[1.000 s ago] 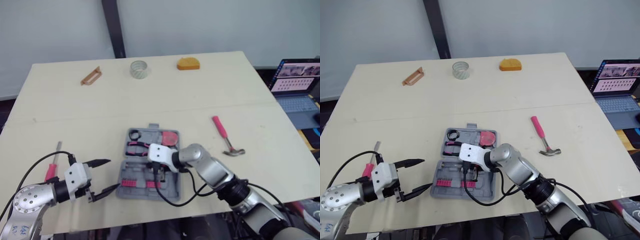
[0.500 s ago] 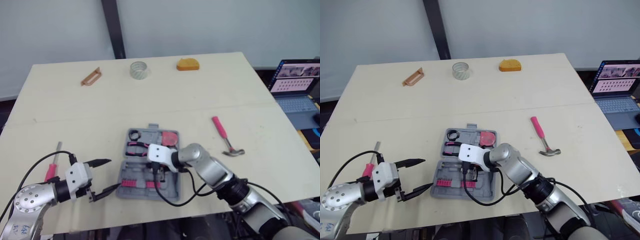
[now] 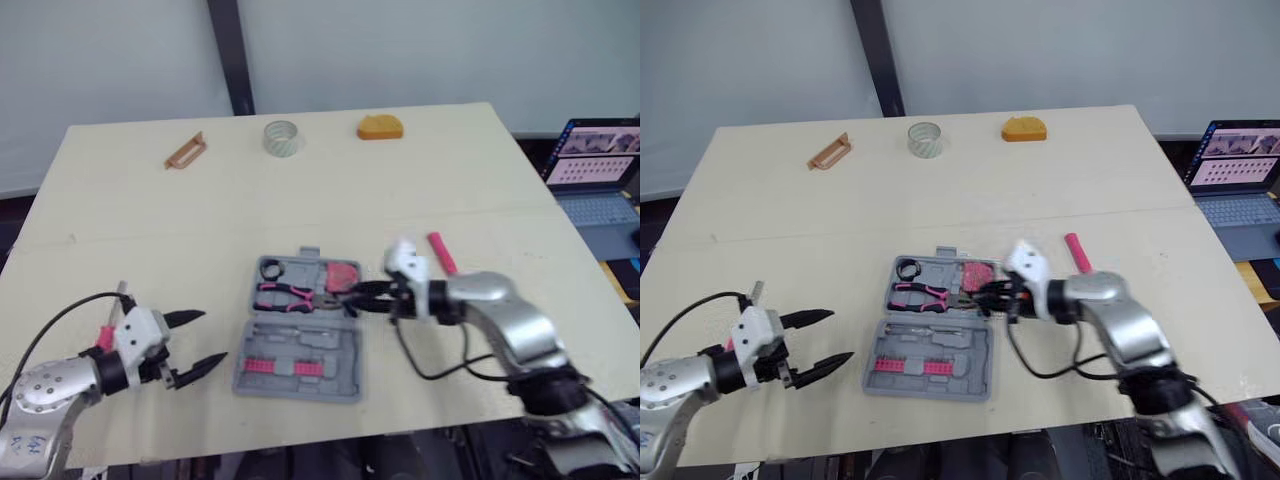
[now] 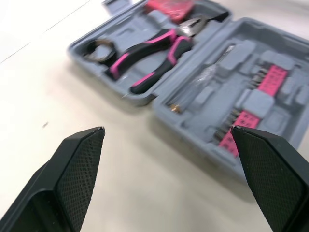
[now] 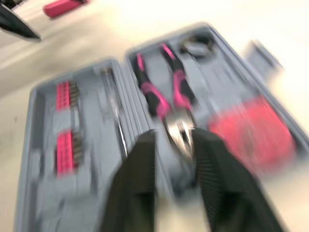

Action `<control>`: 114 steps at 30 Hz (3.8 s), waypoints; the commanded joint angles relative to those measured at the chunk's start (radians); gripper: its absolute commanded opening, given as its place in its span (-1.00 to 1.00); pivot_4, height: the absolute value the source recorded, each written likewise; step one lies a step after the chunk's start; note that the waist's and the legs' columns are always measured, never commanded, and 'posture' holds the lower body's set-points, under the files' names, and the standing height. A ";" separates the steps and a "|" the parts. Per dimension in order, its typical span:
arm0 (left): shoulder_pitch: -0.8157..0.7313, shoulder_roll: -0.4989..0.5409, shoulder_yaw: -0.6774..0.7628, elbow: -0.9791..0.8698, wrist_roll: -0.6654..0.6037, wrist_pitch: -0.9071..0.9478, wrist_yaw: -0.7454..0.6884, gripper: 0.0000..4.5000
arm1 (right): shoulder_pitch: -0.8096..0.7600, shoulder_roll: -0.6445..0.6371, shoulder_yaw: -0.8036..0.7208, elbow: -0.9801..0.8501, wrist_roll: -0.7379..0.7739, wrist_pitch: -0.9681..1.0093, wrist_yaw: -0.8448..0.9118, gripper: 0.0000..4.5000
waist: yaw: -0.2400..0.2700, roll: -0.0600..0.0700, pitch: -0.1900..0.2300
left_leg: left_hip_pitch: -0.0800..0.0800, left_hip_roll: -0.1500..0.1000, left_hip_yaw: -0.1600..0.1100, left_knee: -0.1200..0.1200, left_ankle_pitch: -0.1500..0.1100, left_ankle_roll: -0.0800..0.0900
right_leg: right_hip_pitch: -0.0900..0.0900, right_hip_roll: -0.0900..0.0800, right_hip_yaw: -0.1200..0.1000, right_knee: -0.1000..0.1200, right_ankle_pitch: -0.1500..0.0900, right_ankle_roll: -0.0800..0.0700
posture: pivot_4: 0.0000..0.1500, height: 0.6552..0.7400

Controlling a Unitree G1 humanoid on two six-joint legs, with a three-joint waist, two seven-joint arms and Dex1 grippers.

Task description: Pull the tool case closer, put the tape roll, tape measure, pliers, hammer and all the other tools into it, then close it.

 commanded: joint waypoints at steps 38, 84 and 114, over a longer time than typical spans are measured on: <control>0.169 0.014 0.437 0.272 -0.043 -0.048 0.040 1.00 | 0.290 -0.222 -0.449 0.405 0.045 -0.282 -0.050 0.95 | 0.010 0.008 0.008 | 0.002 -0.013 -0.034 0.002 0.004 0.006 | 0.031 -0.021 -0.048 -0.008 0.001 0.003 | 1.00 1.00; 0.108 0.010 0.380 0.292 -0.036 -0.072 0.041 1.00 | 0.295 -0.219 -0.418 0.357 0.026 -0.277 -0.072 0.95 | 0.014 0.011 0.012 | -0.003 -0.010 -0.026 -0.003 0.005 0.003 | 0.028 -0.018 -0.044 -0.008 0.001 0.003 | 1.00 1.00; 0.108 0.012 0.364 0.304 -0.034 -0.083 0.034 1.00 | 0.333 -0.219 -0.433 0.261 0.038 -0.194 -0.114 0.95 | 0.031 0.007 0.012 | 0.003 -0.021 -0.033 -0.014 0.015 0.005 | 0.032 -0.031 -0.055 -0.010 0.002 0.007 | 1.00 1.00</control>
